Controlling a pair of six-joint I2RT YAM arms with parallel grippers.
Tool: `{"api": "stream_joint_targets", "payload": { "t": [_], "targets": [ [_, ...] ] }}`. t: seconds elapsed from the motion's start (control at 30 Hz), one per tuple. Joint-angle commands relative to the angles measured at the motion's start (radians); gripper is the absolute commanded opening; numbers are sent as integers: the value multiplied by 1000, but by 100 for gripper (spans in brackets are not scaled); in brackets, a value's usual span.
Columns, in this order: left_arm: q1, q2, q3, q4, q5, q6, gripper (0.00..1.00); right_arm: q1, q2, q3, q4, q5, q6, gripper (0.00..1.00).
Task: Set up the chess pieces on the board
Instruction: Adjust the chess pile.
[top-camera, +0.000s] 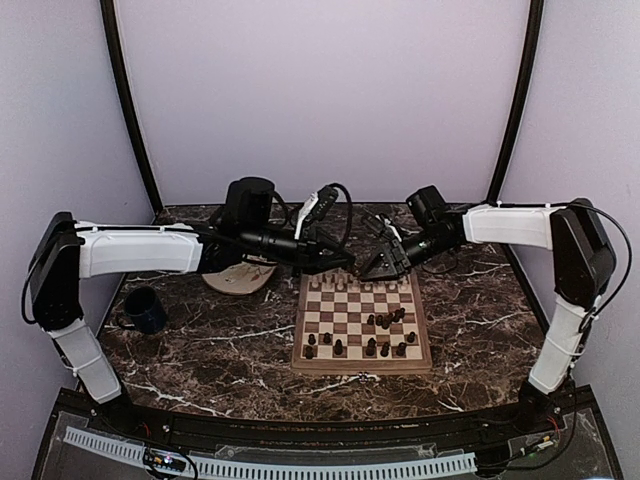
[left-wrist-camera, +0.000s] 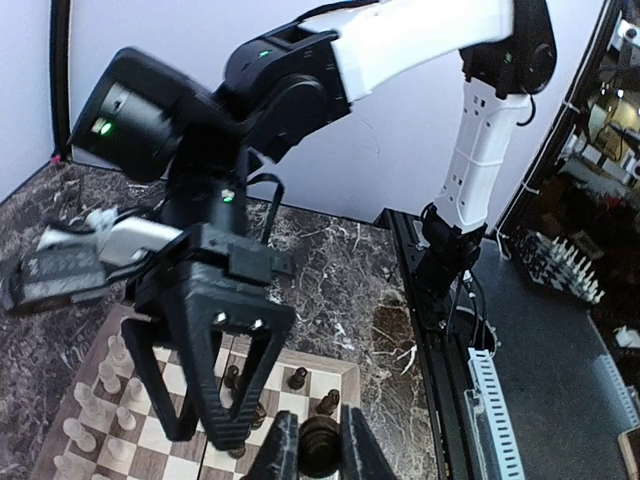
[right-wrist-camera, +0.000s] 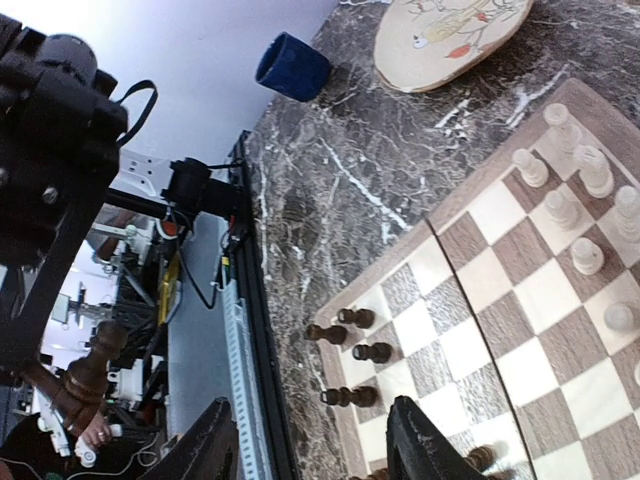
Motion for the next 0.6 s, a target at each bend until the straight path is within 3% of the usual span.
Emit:
{"api": "stream_joint_targets", "payload": {
  "t": [0.0,0.27,0.4,0.57],
  "targets": [
    [-70,-59,68,-383,-159,360,0,-4,38,-16,169,-199,197,52],
    [-114,-98,58,-383,-281,401,0,-10,23,-50,216,-215,229,52],
    [-139,-86,89,-473,-346,476,0,-15,6,-50,188,-214,200,52],
    [-139,-29,189,-567,-558,375,0,-19,-68,-59,129,-71,69,50]
  ]
}}
